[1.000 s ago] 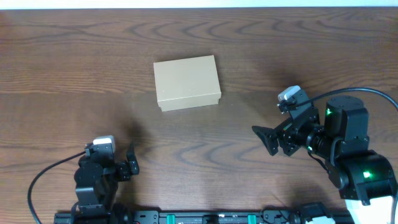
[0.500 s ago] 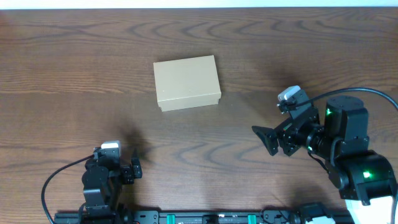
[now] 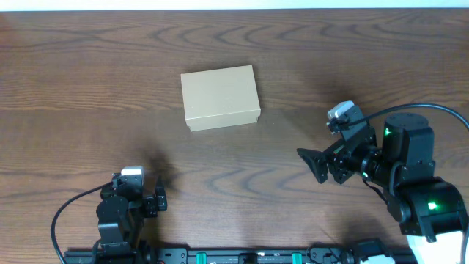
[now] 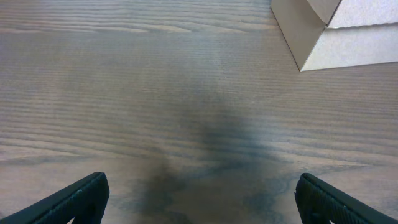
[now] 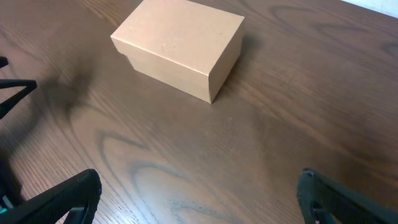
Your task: Pack container
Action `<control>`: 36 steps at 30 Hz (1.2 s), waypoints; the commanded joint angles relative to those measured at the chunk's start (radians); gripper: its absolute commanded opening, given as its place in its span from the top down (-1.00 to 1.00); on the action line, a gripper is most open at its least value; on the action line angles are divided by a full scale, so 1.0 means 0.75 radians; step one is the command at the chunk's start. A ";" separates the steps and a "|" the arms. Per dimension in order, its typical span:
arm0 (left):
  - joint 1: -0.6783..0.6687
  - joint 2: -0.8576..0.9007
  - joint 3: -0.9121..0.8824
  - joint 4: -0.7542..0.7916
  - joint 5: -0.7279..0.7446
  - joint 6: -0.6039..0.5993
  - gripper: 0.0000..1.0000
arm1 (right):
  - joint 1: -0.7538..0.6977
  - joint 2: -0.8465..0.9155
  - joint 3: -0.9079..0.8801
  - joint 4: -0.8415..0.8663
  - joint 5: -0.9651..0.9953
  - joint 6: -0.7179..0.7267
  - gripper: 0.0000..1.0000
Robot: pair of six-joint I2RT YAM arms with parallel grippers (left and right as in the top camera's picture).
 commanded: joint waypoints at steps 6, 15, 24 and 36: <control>0.009 -0.011 -0.009 -0.004 0.003 0.014 -0.91 | -0.005 -0.048 -0.003 -0.040 0.049 -0.017 -0.98; 0.009 -0.011 -0.009 -0.004 0.003 0.014 -0.91 | -0.015 -0.402 -0.379 0.040 0.367 0.181 -0.98; 0.009 -0.011 -0.009 -0.004 0.003 0.014 -0.91 | -0.029 -0.867 -0.875 0.208 0.490 0.357 -0.98; 0.009 -0.011 -0.009 -0.004 0.003 0.014 -0.91 | -0.121 -1.128 -1.089 0.221 0.606 0.412 -0.99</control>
